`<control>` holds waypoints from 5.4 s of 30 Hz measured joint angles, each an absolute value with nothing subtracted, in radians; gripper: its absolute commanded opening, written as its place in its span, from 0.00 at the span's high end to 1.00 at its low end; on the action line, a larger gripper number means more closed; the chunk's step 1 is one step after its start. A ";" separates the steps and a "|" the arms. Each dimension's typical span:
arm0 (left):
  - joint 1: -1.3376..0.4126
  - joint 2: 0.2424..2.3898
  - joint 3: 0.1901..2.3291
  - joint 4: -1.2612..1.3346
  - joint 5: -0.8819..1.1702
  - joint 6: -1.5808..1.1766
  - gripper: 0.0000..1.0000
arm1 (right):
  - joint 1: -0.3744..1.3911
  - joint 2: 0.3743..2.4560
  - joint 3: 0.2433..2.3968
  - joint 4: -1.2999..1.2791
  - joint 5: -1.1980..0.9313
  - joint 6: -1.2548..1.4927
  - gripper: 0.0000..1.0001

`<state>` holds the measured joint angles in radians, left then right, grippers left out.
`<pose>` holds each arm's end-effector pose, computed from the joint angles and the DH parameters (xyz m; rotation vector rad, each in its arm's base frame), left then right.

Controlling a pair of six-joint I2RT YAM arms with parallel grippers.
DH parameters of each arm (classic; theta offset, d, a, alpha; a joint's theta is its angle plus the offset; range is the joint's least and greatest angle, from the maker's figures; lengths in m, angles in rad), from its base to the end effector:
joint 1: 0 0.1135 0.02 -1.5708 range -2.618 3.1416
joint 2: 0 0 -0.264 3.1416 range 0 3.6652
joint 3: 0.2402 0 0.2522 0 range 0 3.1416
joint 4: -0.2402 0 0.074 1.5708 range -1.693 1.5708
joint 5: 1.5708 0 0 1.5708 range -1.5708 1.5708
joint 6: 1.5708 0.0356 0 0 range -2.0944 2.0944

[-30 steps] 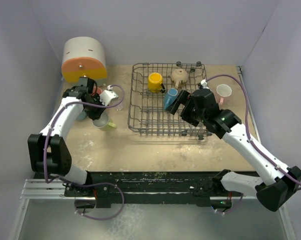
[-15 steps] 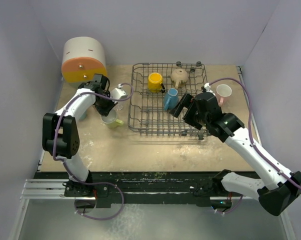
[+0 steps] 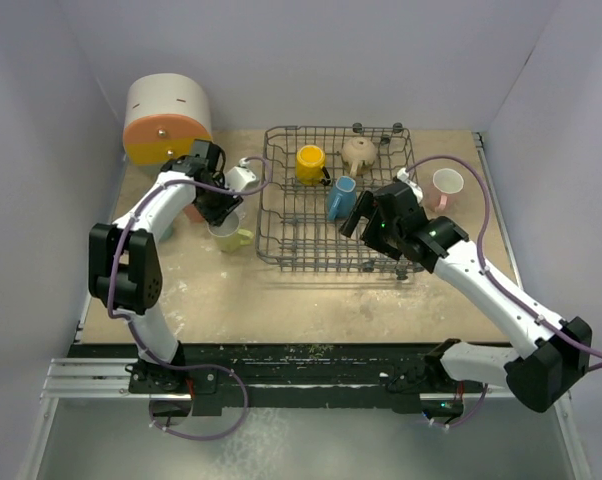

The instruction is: Unload the cups from the dish rack

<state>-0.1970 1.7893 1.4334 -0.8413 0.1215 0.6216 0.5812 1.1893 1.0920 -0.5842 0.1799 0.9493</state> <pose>0.3597 -0.0762 0.2403 1.1238 2.5110 -0.0540 0.2175 0.1352 0.3258 0.5209 2.2549 0.6127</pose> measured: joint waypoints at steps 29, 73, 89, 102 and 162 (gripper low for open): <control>-0.198 1.236 1.446 -0.881 0.087 0.567 0.01 | 0.581 2.038 1.697 -0.688 0.586 0.946 0.21; -0.198 1.144 1.368 -0.950 0.263 0.561 0.01 | 0.597 1.785 1.732 -0.577 0.609 0.721 1.00; -0.198 0.881 1.199 -0.902 0.576 0.891 0.01 | 0.719 1.351 1.243 -0.202 -0.277 0.930 1.00; -0.198 0.790 1.193 -0.778 0.780 0.862 0.03 | 0.796 1.301 0.966 0.384 -0.535 1.348 1.00; -1.004 1.713 1.337 -0.865 0.330 0.813 1.00 | 0.325 1.352 1.414 -0.723 0.042 0.679 0.00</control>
<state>-1.0039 1.7134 1.3373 -0.8646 0.3298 0.8131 0.3252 1.3521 1.4139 -0.7227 0.0422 0.6792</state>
